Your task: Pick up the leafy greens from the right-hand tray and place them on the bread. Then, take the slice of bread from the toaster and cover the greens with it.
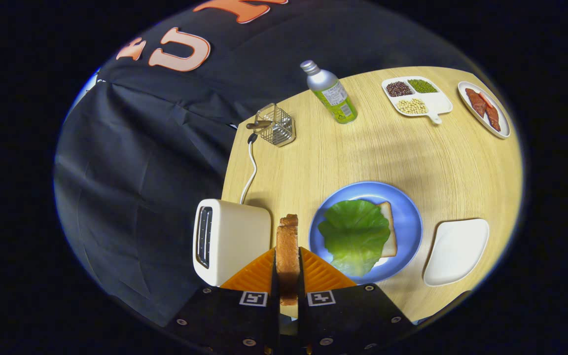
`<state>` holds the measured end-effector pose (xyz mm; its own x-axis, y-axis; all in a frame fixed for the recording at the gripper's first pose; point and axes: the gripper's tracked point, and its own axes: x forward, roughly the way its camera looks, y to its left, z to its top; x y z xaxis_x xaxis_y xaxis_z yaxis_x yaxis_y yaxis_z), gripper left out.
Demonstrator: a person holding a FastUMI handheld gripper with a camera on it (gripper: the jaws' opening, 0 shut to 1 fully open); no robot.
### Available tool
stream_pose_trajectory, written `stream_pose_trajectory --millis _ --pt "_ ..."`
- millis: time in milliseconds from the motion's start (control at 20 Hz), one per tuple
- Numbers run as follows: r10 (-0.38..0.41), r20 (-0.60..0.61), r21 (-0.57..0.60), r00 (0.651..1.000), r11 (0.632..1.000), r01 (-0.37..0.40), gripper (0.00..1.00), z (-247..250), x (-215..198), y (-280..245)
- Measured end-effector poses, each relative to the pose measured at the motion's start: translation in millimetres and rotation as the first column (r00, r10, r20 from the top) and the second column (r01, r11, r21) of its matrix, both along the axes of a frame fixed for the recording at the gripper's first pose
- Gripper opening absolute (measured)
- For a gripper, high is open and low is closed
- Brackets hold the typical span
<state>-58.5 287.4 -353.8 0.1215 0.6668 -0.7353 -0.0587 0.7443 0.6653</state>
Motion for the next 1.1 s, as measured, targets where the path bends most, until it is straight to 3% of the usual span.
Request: stream_pose_trajectory --millis 550,750,850,1100 --pt "0.018 -0.027 0.034 0.999 0.999 -0.017 0.15 -81 5 -26" --pt "0.023 0.000 -0.035 1.000 0.999 -0.023 0.15 -96 9 -43" --pt "0.026 0.030 -0.073 0.999 0.997 -0.024 0.22 -102 10 -48" --pt "0.048 0.115 -0.232 0.992 0.972 -0.020 0.61 -113 15 -77"
